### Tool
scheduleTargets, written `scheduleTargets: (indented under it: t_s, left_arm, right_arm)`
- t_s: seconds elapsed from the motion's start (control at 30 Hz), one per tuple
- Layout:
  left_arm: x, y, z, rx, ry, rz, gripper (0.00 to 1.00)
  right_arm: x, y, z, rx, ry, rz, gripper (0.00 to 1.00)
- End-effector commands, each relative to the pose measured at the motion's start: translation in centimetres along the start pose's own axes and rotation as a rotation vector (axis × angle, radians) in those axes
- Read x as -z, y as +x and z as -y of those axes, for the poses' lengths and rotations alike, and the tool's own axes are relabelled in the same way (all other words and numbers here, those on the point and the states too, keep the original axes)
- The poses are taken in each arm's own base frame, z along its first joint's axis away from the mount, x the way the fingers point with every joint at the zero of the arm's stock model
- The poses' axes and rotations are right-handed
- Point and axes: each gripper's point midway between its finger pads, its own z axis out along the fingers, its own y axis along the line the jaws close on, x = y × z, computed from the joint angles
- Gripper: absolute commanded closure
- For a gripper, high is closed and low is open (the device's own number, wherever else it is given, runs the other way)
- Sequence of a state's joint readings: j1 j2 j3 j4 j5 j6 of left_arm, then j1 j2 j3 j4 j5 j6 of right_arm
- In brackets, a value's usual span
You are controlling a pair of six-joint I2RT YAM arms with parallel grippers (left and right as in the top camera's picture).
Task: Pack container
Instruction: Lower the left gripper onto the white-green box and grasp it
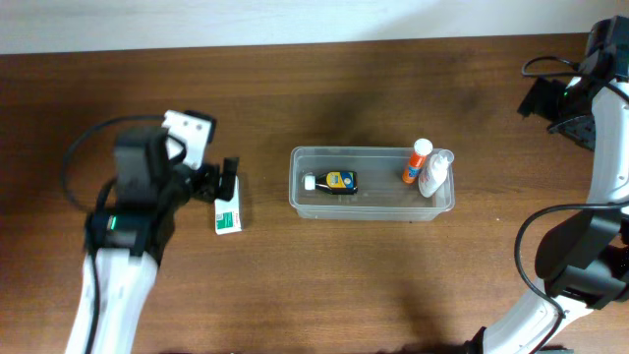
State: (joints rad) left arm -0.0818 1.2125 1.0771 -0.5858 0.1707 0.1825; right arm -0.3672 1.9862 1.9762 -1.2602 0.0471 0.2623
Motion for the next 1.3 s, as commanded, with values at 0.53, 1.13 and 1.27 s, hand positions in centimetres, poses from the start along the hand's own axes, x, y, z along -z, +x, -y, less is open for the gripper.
scheduleTargets:
  t_s: [0.53, 1.13, 1.27]
  left_arm:
    - [-8.6, 11.8, -0.1, 0.395, -0.021, -0.539, 0.01]
    - [-12.0, 18.2, -0.3, 0.436, -0.139, -0.756, 0.01]
    - [-12.0, 18.3, -0.9, 0.447, -0.187, -0.755, 0.01]
  right_arm:
    - [-0.4, 0.0, 0.5, -0.011, 0.014, -0.008, 0.02]
    - [-0.4, 0.0, 0.5, -0.01, 0.014, -0.008, 0.02]
    - [-0.4, 0.0, 0.5, -0.011, 0.014, -0.008, 0.02]
